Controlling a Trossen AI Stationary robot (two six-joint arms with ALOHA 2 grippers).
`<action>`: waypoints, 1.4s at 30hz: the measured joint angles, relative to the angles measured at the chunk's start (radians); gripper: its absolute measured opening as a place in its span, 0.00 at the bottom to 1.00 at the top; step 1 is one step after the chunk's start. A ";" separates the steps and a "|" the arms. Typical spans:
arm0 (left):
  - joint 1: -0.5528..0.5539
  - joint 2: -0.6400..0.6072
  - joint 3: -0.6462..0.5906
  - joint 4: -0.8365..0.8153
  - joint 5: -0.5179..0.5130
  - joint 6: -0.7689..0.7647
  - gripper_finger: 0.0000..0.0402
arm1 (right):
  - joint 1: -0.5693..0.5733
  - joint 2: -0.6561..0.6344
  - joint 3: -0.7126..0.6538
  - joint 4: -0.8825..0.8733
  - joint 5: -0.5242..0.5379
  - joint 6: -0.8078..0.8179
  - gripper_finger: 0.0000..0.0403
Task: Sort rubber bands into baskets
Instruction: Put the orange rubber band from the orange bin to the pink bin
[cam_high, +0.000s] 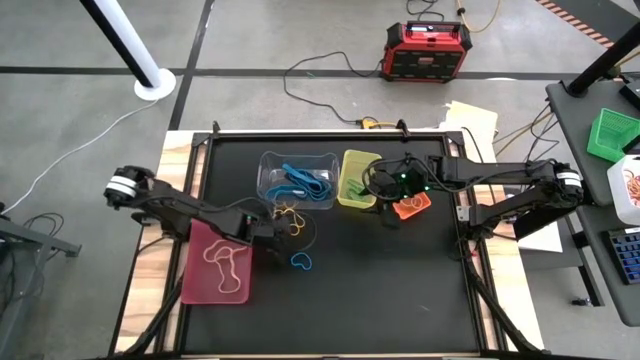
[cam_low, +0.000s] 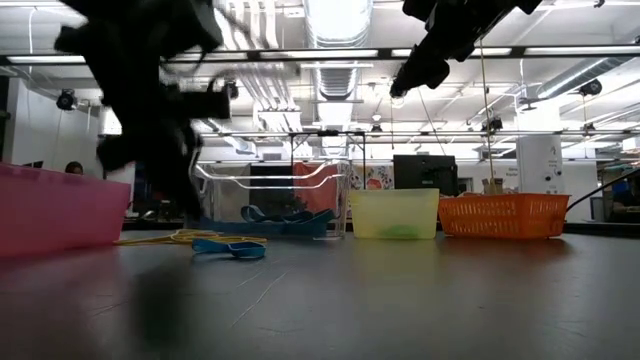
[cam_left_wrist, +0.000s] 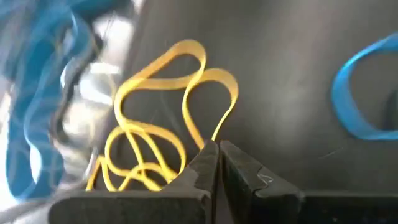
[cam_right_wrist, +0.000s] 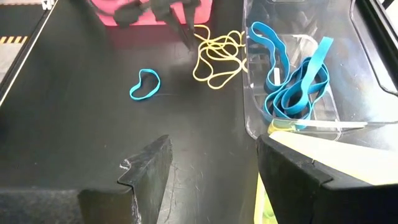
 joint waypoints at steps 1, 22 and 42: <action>-0.005 -0.019 0.002 0.004 0.000 0.000 0.00 | 0.000 0.000 -0.001 0.000 0.000 0.000 0.56; -0.054 -0.386 0.054 -0.010 0.019 0.094 0.00 | -0.154 0.040 -0.082 -0.450 0.422 0.359 0.49; -0.067 -0.517 0.079 -0.011 0.009 0.217 0.00 | -0.319 0.360 -0.109 -0.381 0.326 0.254 0.49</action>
